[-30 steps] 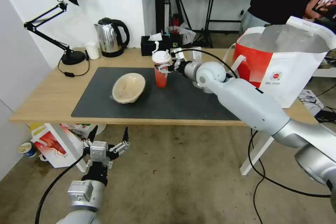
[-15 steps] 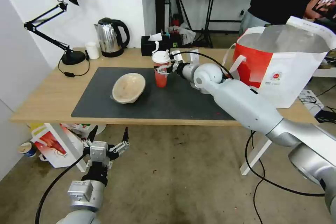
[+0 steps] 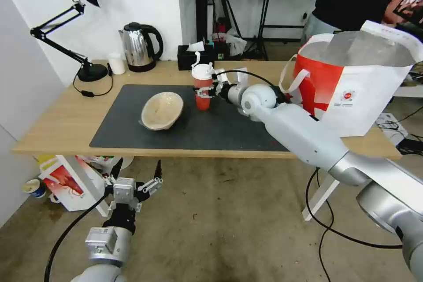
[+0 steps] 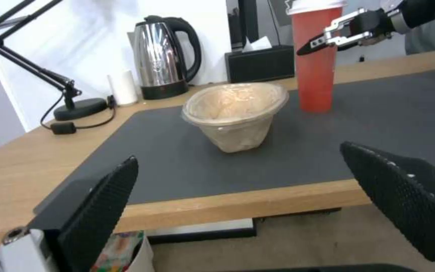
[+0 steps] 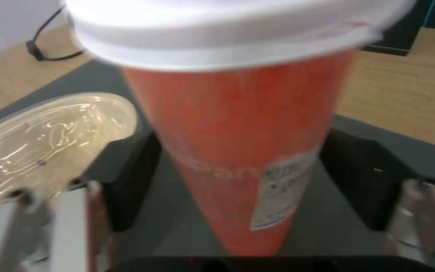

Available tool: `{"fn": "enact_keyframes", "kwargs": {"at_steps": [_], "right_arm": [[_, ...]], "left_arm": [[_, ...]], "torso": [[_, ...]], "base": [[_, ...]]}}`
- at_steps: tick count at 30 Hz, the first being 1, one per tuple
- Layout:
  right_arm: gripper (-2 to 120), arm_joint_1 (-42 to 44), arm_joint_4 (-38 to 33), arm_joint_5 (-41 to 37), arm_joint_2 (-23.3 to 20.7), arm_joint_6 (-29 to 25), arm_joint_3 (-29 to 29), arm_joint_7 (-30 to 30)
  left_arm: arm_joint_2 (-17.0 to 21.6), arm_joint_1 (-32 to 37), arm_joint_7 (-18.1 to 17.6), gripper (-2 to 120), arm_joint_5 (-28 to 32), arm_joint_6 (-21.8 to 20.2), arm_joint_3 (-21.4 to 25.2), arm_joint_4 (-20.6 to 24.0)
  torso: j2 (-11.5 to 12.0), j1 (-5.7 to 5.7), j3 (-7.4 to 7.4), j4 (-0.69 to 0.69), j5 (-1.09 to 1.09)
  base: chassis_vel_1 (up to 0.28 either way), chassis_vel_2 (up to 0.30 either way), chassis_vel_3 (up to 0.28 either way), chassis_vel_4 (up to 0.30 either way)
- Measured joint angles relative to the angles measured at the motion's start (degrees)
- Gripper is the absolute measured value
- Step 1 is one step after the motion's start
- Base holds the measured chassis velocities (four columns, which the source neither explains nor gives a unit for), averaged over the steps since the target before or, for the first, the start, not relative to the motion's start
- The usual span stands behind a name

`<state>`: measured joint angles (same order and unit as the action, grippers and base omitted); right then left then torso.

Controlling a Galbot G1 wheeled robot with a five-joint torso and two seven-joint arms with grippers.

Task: Pick up the trash from the table and place it into the takeout bag.

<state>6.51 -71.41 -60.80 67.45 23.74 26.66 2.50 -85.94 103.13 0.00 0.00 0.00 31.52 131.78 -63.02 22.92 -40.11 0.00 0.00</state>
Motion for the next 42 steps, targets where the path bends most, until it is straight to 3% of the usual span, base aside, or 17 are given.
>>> {"fn": "enact_keyframes", "kwargs": {"at_steps": [3,13,25,30,42], "right_arm": [[58,0.7,-1.2,0.1,-0.4,-1.3,-0.1,-1.0],[36,0.7,-2.7,0.1,-1.5,-1.4,0.0,-1.5],[7,-0.7,-10.5,0.1,-5.3,-1.3,-1.8,-0.6],[6,-2.9,-13.2,-1.3,-7.5,-1.2,-2.7,0.0],[6,-13.7,-21.1,-11.1,-17.5,1.2,-4.3,2.6]], "left_arm": [[0.0,0.0,0.0,100,0.0,0.0,0.0,0.0],[0.0,0.0,0.0,100,0.0,0.0,0.0,0.0],[0.0,0.0,0.0,100,0.0,0.0,0.0,0.0],[0.0,0.0,0.0,100,0.0,0.0,0.0,0.0],[0.0,0.0,0.0,100,0.0,0.0,0.0,0.0]], "torso": [[0.0,0.00,0.00,0.00,0.00],[0.0,0.00,0.00,0.01,0.00],[0.0,0.00,0.00,0.00,-0.01],[0.0,0.00,0.00,0.00,-0.01],[0.0,0.00,0.00,0.00,0.00]], "base": [[0.000,0.000,0.000,0.000],[0.000,0.000,0.000,0.000],[0.000,0.000,0.000,0.000],[0.000,0.000,0.000,0.000],[0.000,0.000,0.000,0.000]]}}
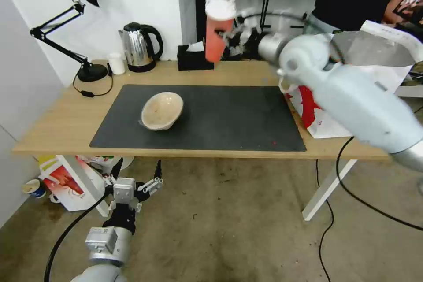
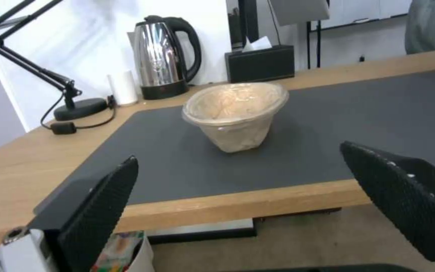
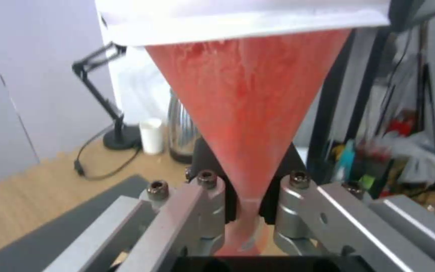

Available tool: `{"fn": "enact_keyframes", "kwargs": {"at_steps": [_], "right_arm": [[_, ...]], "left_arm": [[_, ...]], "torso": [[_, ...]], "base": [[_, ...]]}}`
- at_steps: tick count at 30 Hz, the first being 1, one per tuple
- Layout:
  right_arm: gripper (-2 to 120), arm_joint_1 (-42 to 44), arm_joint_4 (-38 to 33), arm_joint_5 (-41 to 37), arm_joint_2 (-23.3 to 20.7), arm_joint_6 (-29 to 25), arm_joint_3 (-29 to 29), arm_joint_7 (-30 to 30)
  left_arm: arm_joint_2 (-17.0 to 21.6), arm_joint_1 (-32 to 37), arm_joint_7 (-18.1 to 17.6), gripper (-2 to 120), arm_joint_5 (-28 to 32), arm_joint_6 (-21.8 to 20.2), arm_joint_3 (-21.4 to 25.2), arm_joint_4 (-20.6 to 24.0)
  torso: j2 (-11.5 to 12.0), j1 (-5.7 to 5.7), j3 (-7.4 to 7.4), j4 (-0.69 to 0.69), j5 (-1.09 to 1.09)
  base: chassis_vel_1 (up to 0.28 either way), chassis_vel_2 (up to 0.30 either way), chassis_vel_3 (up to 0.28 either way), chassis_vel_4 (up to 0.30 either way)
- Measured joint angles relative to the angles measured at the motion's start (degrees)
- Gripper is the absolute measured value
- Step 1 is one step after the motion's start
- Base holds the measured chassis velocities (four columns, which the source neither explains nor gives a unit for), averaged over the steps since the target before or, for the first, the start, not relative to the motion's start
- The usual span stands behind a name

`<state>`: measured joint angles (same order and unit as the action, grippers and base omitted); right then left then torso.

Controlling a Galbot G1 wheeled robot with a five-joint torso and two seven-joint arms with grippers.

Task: Pick up the trash from the table and place it into the takeout bag.

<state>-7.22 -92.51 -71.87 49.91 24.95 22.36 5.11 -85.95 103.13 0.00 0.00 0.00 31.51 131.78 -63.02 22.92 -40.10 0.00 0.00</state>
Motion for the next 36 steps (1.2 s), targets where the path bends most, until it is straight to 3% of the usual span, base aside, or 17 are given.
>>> {"fn": "enact_keyframes", "kwargs": {"at_steps": [9,14,22,36], "right_arm": [[6,-2.0,-4.8,-4.2,-5.7,0.9,-1.6,2.4],[6,-1.3,-8.6,-7.2,-12.7,1.5,-4.0,3.5],[6,2.4,-8.6,-8.4,-21.2,1.5,-7.7,2.8],[6,6.6,-5.8,-8.6,-26.8,1.8,-11.5,1.4]], "left_arm": [[0.0,0.0,0.0,100,0.0,0.0,0.0,0.0],[0.0,0.0,0.0,100,0.0,0.0,0.0,0.0],[0.0,0.0,0.0,100,0.0,0.0,0.0,0.0],[0.0,0.0,0.0,100,0.0,0.0,0.0,0.0]], "torso": [[0.0,0.00,0.00,0.00,-0.01],[0.0,0.00,0.00,0.00,0.00],[0.0,0.00,0.00,0.02,-0.01],[0.0,-0.01,0.00,0.00,0.00]], "base": [[0.000,0.000,0.000,0.000],[0.000,0.000,0.000,0.000],[0.000,0.000,0.000,0.000],[0.000,0.000,0.000,0.000]]}}
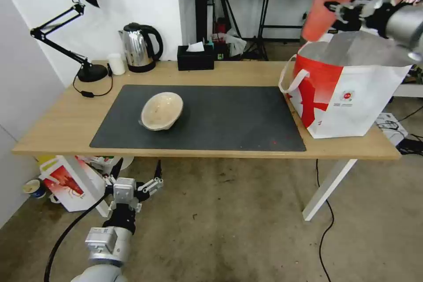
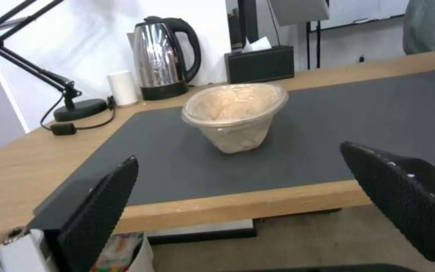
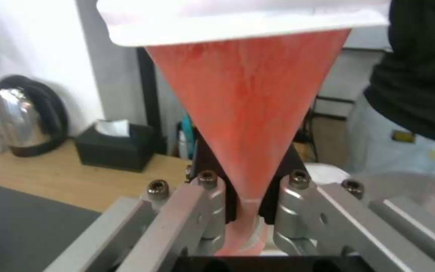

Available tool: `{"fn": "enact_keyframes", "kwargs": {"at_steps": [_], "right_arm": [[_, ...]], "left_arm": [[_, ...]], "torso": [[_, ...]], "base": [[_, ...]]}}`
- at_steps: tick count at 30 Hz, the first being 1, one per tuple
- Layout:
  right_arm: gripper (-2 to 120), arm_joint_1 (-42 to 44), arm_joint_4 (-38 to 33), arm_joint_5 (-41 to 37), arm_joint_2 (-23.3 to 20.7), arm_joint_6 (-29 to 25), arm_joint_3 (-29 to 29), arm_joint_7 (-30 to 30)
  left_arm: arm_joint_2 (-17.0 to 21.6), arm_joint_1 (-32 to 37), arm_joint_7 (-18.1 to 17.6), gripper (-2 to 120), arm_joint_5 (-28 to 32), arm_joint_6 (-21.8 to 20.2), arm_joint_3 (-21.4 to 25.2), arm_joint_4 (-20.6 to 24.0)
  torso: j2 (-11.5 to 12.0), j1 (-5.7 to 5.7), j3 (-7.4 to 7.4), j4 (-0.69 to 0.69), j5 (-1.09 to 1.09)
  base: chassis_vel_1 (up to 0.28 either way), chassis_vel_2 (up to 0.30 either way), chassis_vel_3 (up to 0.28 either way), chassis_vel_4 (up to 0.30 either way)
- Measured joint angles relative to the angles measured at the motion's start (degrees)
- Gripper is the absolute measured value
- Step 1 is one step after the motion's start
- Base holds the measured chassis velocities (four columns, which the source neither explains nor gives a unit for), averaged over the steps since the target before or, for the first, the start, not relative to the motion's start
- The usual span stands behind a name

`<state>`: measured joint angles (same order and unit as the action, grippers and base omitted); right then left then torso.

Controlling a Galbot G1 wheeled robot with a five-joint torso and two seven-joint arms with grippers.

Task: Pick up the trash from the table and place it into the takeout bag.

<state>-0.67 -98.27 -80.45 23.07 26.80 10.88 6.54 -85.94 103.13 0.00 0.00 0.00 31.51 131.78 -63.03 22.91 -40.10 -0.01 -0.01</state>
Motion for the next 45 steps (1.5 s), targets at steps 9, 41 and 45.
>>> {"fn": "enact_keyframes", "kwargs": {"at_steps": [9,41,45], "right_arm": [[5,3.2,3.3,1.7,-1.3,-0.1,-1.6,-1.5],[34,11.5,12.0,12.4,-2.9,2.1,-4.1,-1.0],[49,11.1,11.5,12.9,-3.2,2.9,-4.1,0.0]], "left_arm": [[0.0,0.0,0.0,100,0.0,0.0,0.0,0.0],[0.0,0.0,0.0,100,0.0,0.0,0.0,0.0],[0.0,0.0,0.0,100,0.0,0.0,0.0,0.0]], "torso": [[0.0,0.00,0.00,0.00,0.00],[0.0,0.00,0.00,0.01,0.01],[0.0,0.01,-0.01,0.00,0.01]], "base": [[0.000,0.000,0.000,0.000],[0.000,0.000,0.000,0.000],[0.000,0.000,0.000,0.000]]}}
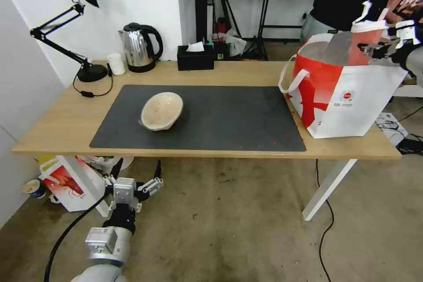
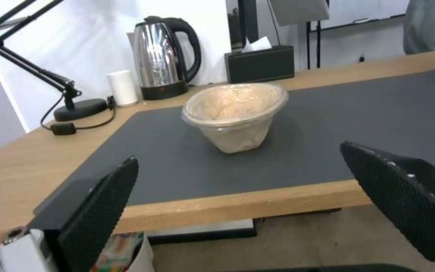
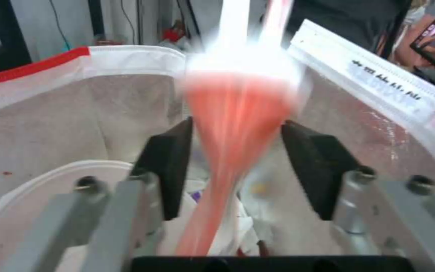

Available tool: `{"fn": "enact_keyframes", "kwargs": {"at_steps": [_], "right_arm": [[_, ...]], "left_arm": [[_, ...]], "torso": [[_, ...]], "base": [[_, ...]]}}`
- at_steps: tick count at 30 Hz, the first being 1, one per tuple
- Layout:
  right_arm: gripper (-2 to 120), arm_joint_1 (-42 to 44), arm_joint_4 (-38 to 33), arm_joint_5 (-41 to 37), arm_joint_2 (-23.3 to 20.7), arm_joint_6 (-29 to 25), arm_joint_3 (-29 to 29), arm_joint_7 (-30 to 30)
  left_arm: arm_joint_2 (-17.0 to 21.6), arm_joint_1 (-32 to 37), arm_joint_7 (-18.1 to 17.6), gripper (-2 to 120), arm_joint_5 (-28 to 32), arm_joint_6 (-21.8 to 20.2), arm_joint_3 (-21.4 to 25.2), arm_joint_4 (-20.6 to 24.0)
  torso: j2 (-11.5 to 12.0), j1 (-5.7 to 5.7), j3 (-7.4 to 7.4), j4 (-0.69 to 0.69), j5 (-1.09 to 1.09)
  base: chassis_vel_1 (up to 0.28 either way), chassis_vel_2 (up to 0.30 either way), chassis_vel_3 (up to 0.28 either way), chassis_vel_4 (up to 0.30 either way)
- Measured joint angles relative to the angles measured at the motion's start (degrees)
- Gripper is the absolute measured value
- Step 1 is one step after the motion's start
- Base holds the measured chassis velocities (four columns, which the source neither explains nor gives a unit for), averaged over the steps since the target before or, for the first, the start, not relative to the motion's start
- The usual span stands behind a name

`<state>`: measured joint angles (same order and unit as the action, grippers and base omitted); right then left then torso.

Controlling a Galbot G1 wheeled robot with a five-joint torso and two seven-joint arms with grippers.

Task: Pick up the trash from the table and place it into the takeout bag.

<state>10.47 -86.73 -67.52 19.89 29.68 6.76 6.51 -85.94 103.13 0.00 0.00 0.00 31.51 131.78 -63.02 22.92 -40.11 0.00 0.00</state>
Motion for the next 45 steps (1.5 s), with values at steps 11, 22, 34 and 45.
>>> {"fn": "enact_keyframes", "kwargs": {"at_steps": [11,22,34,45], "right_arm": [[89,0.3,-0.6,1.3,-0.3,0.3,0.1,0.4],[100,0.5,-2.5,0.9,-0.4,-1.7,-1.0,1.4],[100,9.3,-16.3,1.2,0.2,-24.2,-8.6,10.8],[100,23.3,-35.6,19.3,8.6,-42.1,-14.6,27.0]], "left_arm": [[0.0,0.0,0.0,100,0.0,0.0,0.0,0.0],[0.0,0.0,0.0,100,0.0,0.0,0.0,0.0],[0.0,0.0,0.0,100,0.0,0.0,0.0,0.0],[0.0,0.0,0.0,100,0.0,0.0,0.0,0.0]], "torso": [[0.0,0.00,0.00,0.00,0.00],[0.0,0.01,0.00,0.00,0.00],[0.0,0.01,0.01,0.00,0.01],[0.0,-0.01,0.00,0.01,0.01]], "base": [[0.000,0.000,0.000,0.000],[0.000,0.000,0.000,0.000],[0.000,0.000,0.000,0.000],[0.000,0.000,0.000,0.000]]}}
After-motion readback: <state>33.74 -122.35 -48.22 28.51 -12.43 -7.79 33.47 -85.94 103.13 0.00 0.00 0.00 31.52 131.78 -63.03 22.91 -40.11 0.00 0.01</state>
